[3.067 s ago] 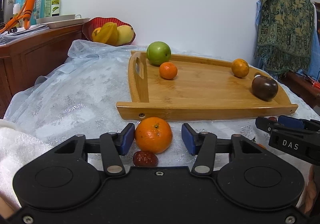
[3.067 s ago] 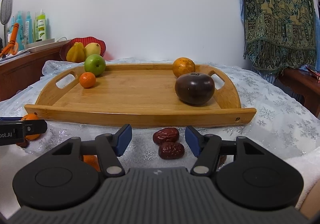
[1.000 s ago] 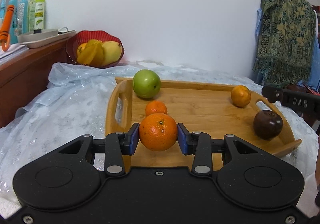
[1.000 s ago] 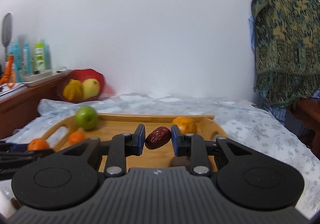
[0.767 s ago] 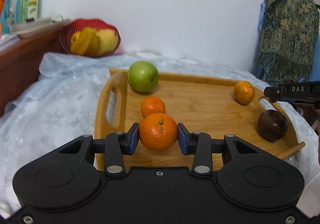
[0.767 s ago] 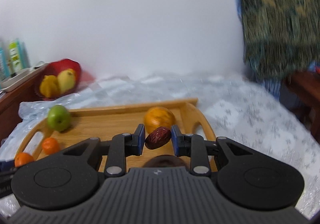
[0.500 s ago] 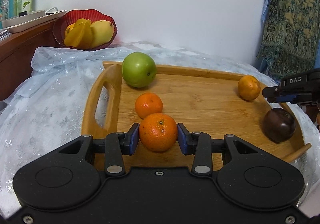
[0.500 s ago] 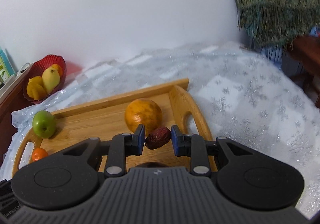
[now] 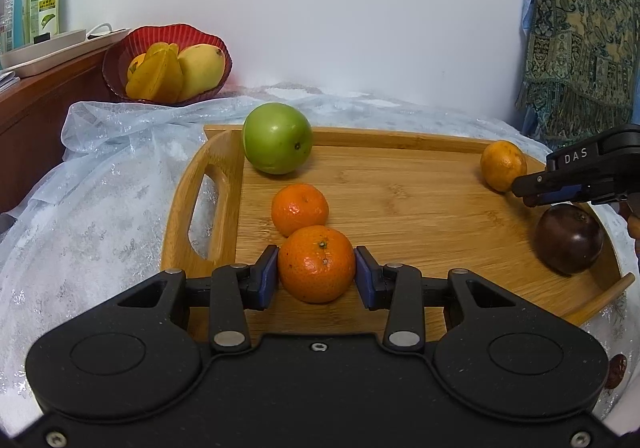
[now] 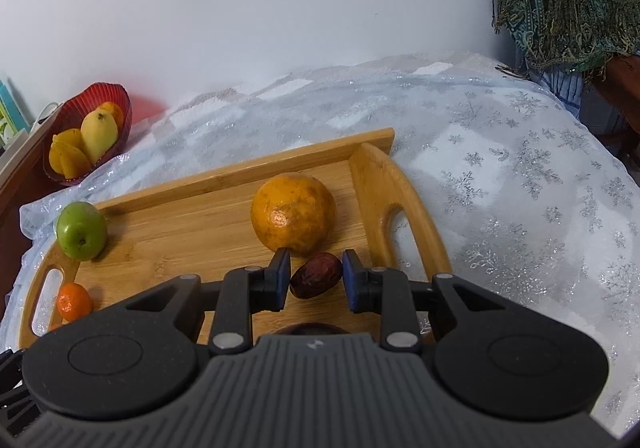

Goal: Organize fruits
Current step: 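Carry the tangerine with the left tool while the right tool carries the date over the tray, then open the left tool releasing the tangerine while the right tool releases the date, then move both tools back off the tray toward the remaining fruit on the sheet, then grasp a red date with the left tool while the right tool grasps a stemmed tangerine, then carry the date with the left tool while the right tool carries the tangerine over the tray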

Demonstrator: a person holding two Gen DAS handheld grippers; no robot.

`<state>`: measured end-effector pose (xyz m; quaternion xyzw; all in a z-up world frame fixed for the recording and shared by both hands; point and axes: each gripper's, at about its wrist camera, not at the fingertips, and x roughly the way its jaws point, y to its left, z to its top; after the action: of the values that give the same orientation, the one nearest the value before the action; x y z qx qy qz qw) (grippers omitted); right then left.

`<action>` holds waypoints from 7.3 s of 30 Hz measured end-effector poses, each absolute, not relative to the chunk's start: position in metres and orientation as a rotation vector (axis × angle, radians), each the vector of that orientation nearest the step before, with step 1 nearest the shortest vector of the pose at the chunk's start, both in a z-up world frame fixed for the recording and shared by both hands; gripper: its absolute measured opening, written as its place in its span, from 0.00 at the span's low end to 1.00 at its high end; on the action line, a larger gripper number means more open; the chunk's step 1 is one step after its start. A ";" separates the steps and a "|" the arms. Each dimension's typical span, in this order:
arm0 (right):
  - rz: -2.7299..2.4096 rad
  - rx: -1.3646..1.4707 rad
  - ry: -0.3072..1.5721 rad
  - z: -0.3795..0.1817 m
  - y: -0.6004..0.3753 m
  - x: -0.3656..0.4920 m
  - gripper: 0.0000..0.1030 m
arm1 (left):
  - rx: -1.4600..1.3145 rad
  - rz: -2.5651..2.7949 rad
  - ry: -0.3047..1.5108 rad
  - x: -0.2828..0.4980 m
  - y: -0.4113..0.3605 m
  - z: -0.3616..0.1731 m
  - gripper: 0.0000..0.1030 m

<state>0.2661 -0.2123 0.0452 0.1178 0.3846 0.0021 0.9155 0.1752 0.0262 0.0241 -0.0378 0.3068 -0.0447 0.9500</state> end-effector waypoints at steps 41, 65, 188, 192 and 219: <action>-0.002 0.181 0.792 0.039 -0.201 0.265 0.41 | -0.079 -0.091 0.623 0.175 0.027 0.024 0.37; -0.002 0.172 0.784 0.040 -0.199 0.262 0.49 | -0.073 -0.075 0.620 0.175 0.029 0.025 0.45; 0.247 -0.029 0.436 -0.015 -0.072 0.022 0.42 | -0.083 -0.068 0.531 0.005 0.055 0.002 0.22; 0.243 -0.036 0.417 -0.013 -0.072 0.021 0.41 | -0.078 -0.078 0.511 0.004 0.053 0.005 0.22; -0.077 0.097 0.374 0.038 -0.159 0.080 0.42 | -0.085 -0.150 0.479 0.087 0.035 0.041 0.22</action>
<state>0.0800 -0.1587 0.0382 0.0481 0.1860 -0.0382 0.9806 0.0872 0.0355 0.0410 -0.0419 0.2370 -0.0742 0.9678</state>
